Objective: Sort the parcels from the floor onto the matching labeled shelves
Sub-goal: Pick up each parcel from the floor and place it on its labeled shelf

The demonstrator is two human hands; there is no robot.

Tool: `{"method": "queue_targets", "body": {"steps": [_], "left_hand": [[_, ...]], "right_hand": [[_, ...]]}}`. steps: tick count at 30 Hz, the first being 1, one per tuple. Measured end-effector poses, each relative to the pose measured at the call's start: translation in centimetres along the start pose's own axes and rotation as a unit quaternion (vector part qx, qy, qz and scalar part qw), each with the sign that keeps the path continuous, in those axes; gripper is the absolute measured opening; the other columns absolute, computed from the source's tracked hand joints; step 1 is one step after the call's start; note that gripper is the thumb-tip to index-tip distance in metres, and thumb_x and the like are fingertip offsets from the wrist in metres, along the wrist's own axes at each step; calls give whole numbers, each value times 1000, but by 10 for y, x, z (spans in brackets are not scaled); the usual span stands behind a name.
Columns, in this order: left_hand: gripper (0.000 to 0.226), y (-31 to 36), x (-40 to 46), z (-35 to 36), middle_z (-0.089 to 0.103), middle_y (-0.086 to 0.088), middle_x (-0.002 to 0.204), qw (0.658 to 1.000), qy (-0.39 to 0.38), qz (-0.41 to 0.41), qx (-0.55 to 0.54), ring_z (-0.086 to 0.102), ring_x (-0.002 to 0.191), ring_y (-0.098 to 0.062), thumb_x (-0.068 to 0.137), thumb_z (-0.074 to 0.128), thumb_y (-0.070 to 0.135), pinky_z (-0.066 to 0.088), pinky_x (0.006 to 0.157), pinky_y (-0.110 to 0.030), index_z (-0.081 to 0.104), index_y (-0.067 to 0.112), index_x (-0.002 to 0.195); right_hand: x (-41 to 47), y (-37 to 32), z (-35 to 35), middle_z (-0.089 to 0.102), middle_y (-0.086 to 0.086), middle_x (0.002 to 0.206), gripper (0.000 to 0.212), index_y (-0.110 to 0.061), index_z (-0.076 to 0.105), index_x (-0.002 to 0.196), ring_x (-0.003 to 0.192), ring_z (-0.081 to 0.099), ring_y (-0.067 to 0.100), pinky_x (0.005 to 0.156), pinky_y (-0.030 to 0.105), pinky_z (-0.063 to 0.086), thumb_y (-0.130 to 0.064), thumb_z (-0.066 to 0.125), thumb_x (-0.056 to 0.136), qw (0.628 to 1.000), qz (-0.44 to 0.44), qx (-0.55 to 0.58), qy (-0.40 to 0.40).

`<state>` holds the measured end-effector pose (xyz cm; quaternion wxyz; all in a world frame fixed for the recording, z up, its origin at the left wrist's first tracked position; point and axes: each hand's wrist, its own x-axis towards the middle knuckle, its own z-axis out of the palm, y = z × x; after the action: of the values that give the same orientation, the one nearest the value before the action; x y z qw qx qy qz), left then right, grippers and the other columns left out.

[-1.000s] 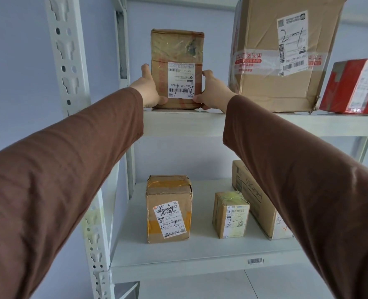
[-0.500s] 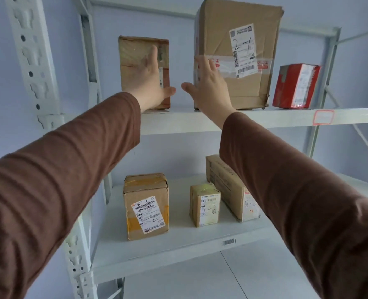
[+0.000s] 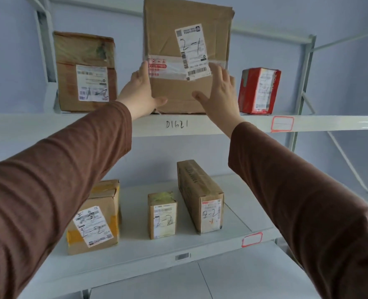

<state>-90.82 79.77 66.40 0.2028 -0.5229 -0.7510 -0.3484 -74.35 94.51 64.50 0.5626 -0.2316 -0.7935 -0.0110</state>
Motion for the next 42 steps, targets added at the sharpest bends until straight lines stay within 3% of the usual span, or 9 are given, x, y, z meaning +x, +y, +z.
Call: {"method": "queue_targets", "body": {"steps": [4,9,13,17,22,26,29,39,42], "left_hand": [[114,8,9,14,17,-21,167,999,14,-43,17,34,148,-35,93,70,48,31,116,-41,-13,12,162],[117,7,22,20,27,-20,165,995,14,-93,29,42,142,-38,91,71,51,37,112,-40,-13,14,162],[116,8,28,23,41,-18,158,993,20,-104,45,57,126,-38,92,71,49,45,94,-36,-14,13,162],[108,3,33,26,62,-18,124,993,35,-107,46,62,96,-35,89,77,40,51,84,-40,0,13,160],[104,1,41,28,64,-15,108,991,29,-123,46,65,90,-35,88,80,35,54,76,-42,5,13,157],[105,2,48,31,63,-14,99,989,20,-139,37,62,77,-30,88,80,34,44,59,-36,3,13,157],[103,1,54,35,62,-14,96,988,17,-148,30,57,66,-26,89,79,32,38,52,-34,3,12,156],[101,-7,66,43,64,-17,105,987,19,-158,25,62,80,-32,88,81,30,42,59,-35,7,12,154],[108,-9,67,42,65,-18,114,988,21,-154,22,63,82,-33,88,81,30,45,62,-36,0,14,158]], "right_hand": [[15,38,-1,31,7,163,84,-20,26,158,146,30,32,119,46,31,-35,73,91,999,32,23,-28],[31,65,3,34,11,160,99,-19,12,162,140,43,35,115,48,37,-37,76,90,990,85,67,-88],[35,75,4,40,12,158,105,-18,1,163,137,49,34,110,44,43,-36,76,91,976,131,100,-145],[39,78,8,51,12,148,101,-19,7,161,124,58,36,101,46,51,-33,77,91,974,137,90,-159],[50,80,13,55,14,141,100,-15,7,159,102,58,29,83,38,50,-27,79,90,971,131,69,-187],[60,83,19,55,15,140,101,-12,7,158,117,60,36,100,47,51,-25,80,88,968,135,56,-205],[66,84,23,55,15,139,102,-10,8,158,119,60,36,104,49,50,-25,80,87,965,140,50,-215],[71,86,33,56,14,137,102,-10,7,158,119,61,35,103,47,51,-24,80,88,961,152,48,-224],[70,86,34,56,14,136,103,-13,6,158,116,62,36,101,50,53,-23,80,87,961,158,51,-223]]}}
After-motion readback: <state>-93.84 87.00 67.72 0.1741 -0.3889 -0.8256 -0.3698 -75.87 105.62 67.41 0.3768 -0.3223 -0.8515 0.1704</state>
